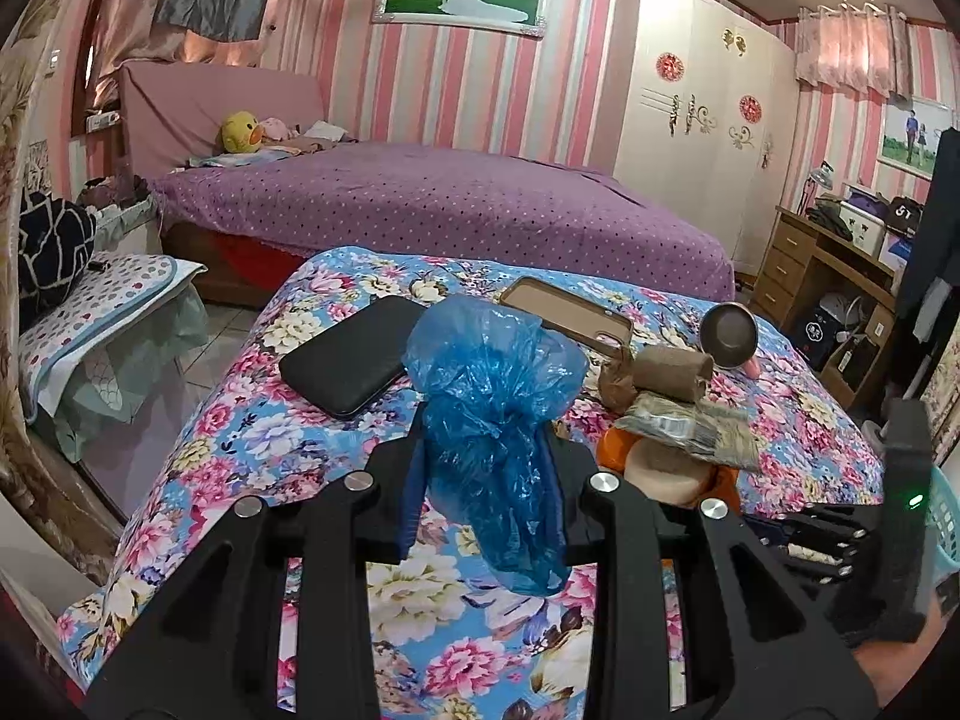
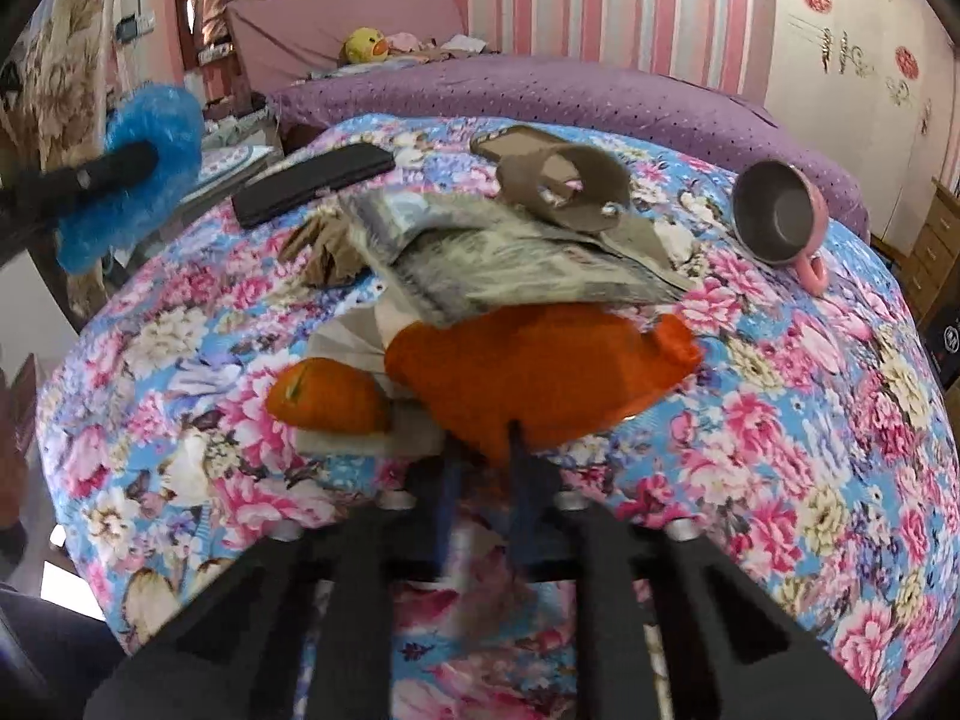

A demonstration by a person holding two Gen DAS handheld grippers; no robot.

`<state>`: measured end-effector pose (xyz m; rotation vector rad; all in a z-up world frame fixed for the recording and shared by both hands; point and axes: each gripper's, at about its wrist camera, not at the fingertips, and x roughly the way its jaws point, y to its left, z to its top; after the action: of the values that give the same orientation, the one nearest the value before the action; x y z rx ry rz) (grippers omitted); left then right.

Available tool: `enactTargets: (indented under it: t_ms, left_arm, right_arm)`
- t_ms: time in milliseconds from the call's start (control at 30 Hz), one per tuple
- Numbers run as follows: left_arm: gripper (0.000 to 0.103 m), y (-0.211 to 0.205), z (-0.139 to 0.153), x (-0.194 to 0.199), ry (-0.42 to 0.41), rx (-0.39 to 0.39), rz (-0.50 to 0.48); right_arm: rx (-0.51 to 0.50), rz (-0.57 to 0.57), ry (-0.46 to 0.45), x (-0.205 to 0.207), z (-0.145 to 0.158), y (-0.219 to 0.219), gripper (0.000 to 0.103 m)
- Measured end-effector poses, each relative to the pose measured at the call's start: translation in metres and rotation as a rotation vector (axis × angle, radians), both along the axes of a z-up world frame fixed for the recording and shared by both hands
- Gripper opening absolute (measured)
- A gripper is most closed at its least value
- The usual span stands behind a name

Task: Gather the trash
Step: 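Grasp the blue plastic bag with the left gripper while the right gripper grasps the orange bag, then carry the blue bag and orange bag with both grippers over the blue basket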

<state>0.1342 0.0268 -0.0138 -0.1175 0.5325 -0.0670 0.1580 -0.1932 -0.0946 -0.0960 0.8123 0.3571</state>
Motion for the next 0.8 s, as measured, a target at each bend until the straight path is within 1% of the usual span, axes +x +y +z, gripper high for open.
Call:
enactTargets:
  t_ms: [133, 267, 433, 533, 800]
  left_arm:
    - [0.03, -0.001, 0.002, -0.001, -0.009, -0.003, 0.0]
    - [0.03, -0.004, 0.005, -0.002, -0.018, -0.007, -0.004]
    - [0.03, -0.016, 0.011, -0.005, -0.042, -0.013, -0.025]
    - [0.03, -0.026, 0.015, -0.009, -0.062, -0.02, -0.034]
    - [0.031, -0.056, 0.025, -0.015, -0.104, -0.03, -0.066]
  right_arm:
    - [0.029, 0.01, -0.061, -0.018, 0.024, -0.01, 0.004]
    - [0.046, 0.002, -0.155, -0.034, 0.054, -0.028, 0.003]
    - [0.064, -0.037, -0.271, -0.05, 0.083, -0.052, 0.002]
    - [0.081, -0.055, -0.313, -0.055, 0.095, -0.063, 0.002]
    - [0.072, -0.073, -0.37, -0.066, 0.109, -0.081, 0.002]
